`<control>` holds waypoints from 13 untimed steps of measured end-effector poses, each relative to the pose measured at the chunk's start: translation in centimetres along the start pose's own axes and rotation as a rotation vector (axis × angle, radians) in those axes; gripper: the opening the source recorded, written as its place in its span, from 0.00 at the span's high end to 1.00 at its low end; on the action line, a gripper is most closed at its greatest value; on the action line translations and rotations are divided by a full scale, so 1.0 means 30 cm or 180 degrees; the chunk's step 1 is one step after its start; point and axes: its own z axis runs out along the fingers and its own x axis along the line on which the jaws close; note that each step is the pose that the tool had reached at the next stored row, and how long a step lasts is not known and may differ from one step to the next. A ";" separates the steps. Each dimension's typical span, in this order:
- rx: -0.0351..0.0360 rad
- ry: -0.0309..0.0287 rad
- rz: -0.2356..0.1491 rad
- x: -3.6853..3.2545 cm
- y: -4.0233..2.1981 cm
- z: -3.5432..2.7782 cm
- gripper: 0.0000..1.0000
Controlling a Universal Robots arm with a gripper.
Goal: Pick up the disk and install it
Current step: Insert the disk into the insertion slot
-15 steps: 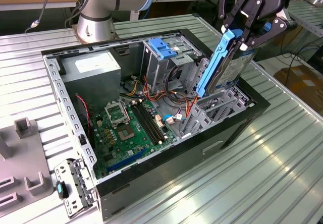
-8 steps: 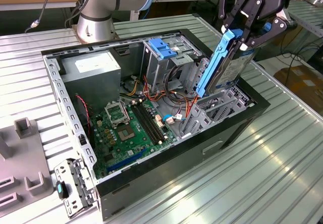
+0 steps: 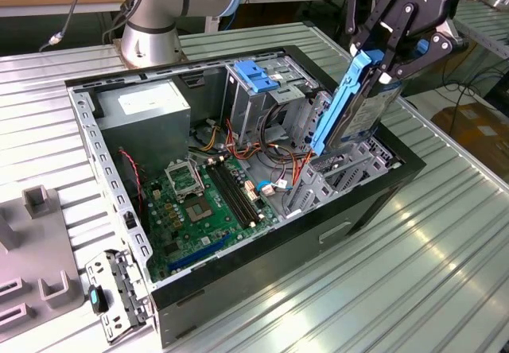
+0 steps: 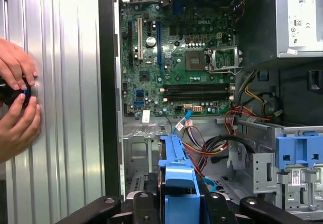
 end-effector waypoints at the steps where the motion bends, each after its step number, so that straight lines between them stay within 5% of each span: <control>1: 0.0000 0.0000 0.0000 0.001 0.000 0.003 0.63; 7: 0.0000 0.0000 0.0001 0.027 -0.015 0.030 0.63; 13: -0.0001 0.0001 0.0001 0.028 -0.019 0.037 0.63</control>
